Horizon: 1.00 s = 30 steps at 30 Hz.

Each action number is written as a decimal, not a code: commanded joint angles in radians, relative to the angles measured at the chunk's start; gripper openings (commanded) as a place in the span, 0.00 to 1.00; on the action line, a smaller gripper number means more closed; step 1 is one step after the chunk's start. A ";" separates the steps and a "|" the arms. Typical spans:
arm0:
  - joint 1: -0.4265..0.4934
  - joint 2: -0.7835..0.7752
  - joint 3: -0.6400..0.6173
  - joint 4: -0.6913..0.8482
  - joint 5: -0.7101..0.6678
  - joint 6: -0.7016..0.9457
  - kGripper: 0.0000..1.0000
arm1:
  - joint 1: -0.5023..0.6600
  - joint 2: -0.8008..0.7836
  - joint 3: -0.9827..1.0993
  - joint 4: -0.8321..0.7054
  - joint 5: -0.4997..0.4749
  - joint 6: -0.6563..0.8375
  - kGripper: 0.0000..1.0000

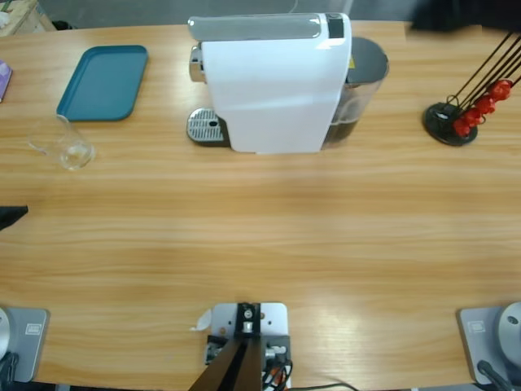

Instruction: Pour coffee

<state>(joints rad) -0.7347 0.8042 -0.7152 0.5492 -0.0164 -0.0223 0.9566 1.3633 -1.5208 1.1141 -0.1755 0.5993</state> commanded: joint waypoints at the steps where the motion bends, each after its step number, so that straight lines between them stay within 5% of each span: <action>1: -0.008 0.164 -0.094 0.109 -0.021 -0.103 1.00 | -0.028 -0.073 0.205 0.045 0.047 -0.107 0.95; 8: 0.038 0.194 -0.173 0.295 0.031 -0.218 1.00 | -0.045 -0.075 0.250 0.056 0.049 -0.151 0.95; 12: 0.106 0.188 -0.160 0.335 0.196 -0.216 1.00 | -0.048 -0.074 0.274 0.055 0.047 -0.174 0.94; 16: 0.197 0.174 -0.063 0.157 0.188 -0.158 1.00 | -0.052 -0.090 0.306 0.055 0.048 -0.175 0.94; 24: 0.444 0.298 -0.093 0.075 0.175 0.049 1.00 | -0.130 -0.064 0.313 0.035 0.059 -0.234 0.94; 30: 0.469 0.354 0.107 -0.219 -0.018 0.202 1.00 | -0.133 -0.024 0.333 0.015 0.073 -0.252 0.94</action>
<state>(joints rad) -0.2985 1.0649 -0.8022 0.5715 0.1158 0.0454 0.8410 1.2938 -1.2347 1.1534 -0.1304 0.3737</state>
